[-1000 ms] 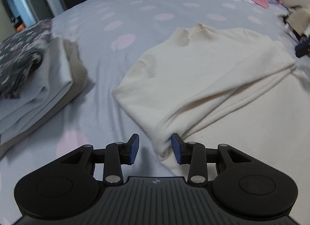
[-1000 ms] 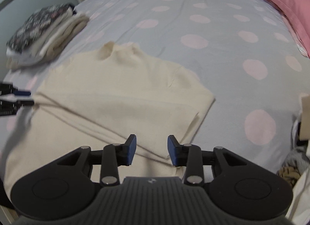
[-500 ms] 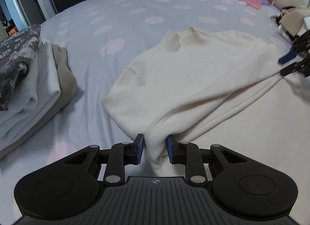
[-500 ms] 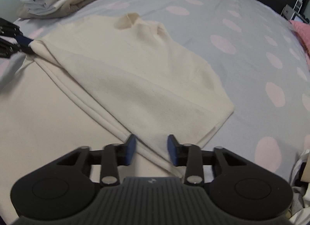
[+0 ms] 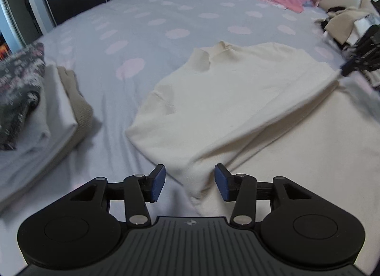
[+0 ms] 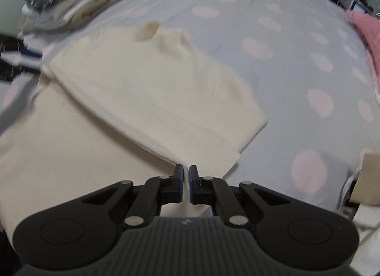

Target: Fold clothes

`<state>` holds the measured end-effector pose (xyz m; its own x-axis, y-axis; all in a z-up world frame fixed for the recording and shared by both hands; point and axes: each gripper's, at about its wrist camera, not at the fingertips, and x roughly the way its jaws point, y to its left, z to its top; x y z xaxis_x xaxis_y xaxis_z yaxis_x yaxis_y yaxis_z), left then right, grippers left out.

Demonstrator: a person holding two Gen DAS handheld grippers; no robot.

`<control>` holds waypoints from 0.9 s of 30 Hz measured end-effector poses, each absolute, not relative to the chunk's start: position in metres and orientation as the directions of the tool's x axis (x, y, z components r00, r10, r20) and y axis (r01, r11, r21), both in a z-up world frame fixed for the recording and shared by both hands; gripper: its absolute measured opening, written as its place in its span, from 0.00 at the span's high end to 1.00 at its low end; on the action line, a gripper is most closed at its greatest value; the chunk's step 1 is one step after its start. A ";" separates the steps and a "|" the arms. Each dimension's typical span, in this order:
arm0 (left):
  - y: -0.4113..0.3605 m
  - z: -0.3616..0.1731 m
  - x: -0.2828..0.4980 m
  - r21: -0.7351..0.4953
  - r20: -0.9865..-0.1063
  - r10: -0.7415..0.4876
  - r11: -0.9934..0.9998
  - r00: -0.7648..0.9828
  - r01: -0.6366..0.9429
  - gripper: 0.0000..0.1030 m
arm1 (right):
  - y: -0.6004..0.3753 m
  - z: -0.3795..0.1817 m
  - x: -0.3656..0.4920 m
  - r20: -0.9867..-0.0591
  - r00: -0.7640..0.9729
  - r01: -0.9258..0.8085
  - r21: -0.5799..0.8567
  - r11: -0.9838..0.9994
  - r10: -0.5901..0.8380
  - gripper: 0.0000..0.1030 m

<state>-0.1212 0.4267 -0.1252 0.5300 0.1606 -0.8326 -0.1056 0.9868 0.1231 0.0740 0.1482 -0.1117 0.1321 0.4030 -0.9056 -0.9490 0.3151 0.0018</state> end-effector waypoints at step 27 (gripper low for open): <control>0.358 -0.161 -0.142 0.282 -0.895 0.159 0.925 0.417 0.254 0.87 | 0.149 -0.135 0.061 -0.912 0.124 -0.938 0.021 0.346 0.391 0.70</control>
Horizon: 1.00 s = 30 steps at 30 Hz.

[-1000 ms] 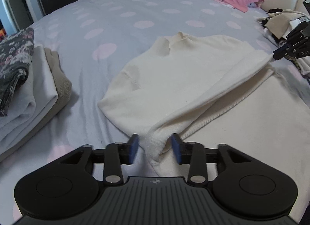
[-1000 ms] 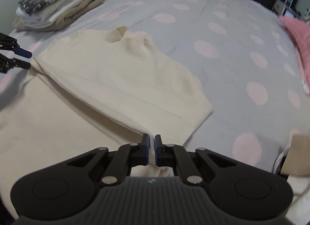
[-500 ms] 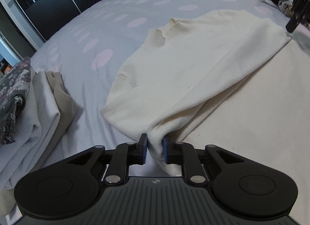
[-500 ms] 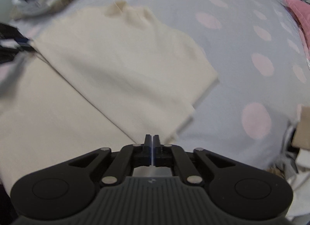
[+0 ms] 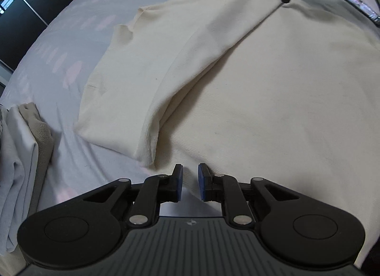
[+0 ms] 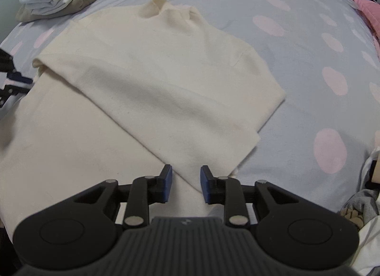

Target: Fold clothes

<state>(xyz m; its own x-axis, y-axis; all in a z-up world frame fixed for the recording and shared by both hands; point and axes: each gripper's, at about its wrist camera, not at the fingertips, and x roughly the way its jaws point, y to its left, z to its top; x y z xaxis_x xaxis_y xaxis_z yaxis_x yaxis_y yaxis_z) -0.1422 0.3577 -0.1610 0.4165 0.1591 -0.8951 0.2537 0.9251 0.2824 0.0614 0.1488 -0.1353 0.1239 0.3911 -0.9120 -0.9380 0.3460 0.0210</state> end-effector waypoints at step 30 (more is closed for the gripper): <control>0.402 -0.138 -0.144 0.401 -0.845 0.353 0.915 0.401 0.040 0.90 | 0.125 -0.117 0.111 -0.918 0.084 -0.890 0.106 0.444 0.388 0.55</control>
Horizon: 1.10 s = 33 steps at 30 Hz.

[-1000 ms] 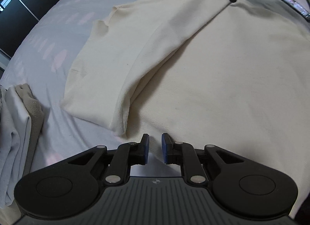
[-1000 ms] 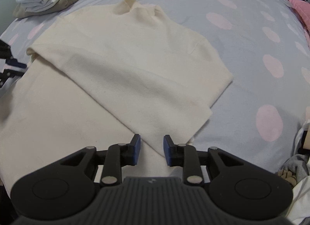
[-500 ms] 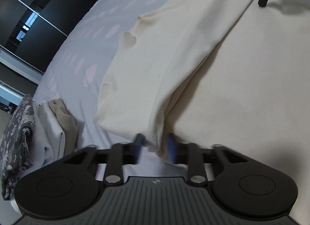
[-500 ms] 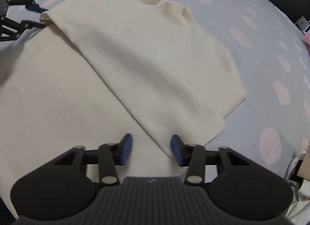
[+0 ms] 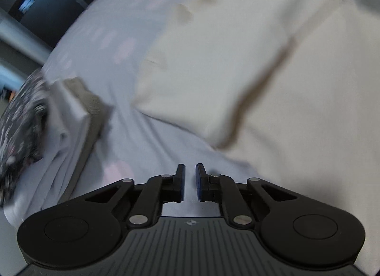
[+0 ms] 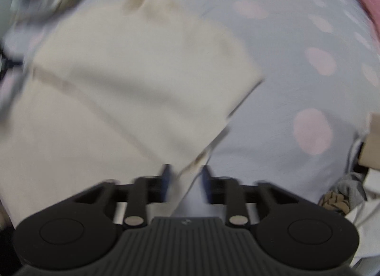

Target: Fold clothes

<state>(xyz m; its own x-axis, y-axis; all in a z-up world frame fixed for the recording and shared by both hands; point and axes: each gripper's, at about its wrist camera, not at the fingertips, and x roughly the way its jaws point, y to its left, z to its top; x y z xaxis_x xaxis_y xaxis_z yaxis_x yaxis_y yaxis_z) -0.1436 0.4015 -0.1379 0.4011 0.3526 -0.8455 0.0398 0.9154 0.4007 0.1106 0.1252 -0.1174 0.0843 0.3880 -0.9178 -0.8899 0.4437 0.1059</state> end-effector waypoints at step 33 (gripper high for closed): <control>0.459 -0.156 -0.053 0.146 -0.842 0.265 0.951 0.470 -0.274 0.42 | 0.137 -0.143 0.178 -0.903 -0.027 -0.757 0.299 0.581 0.430 0.32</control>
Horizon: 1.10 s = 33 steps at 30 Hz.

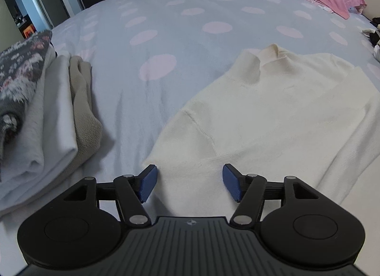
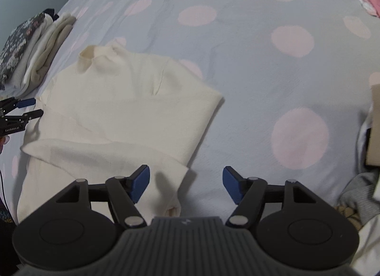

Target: Fold clothes

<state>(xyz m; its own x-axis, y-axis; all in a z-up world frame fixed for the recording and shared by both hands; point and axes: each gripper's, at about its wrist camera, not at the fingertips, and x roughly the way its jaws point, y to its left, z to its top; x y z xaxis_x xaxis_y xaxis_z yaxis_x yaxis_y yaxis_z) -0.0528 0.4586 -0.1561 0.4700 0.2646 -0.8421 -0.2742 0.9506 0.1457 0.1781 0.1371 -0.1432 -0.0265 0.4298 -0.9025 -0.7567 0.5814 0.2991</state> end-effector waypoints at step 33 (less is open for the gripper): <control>0.455 -0.132 -0.054 0.170 -0.786 0.321 0.934 0.529 -0.314 1.00 | 0.133 -0.094 0.169 -0.852 0.034 -0.803 0.288 0.521 0.523 0.99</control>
<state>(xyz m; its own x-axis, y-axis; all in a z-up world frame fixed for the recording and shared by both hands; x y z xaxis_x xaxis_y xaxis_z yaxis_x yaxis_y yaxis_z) -0.0538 0.4551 -0.1322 0.5289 0.3212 -0.7856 -0.3140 0.9340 0.1705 0.1690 0.1330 -0.0936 0.0339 0.5231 -0.8516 -0.8035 0.5210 0.2880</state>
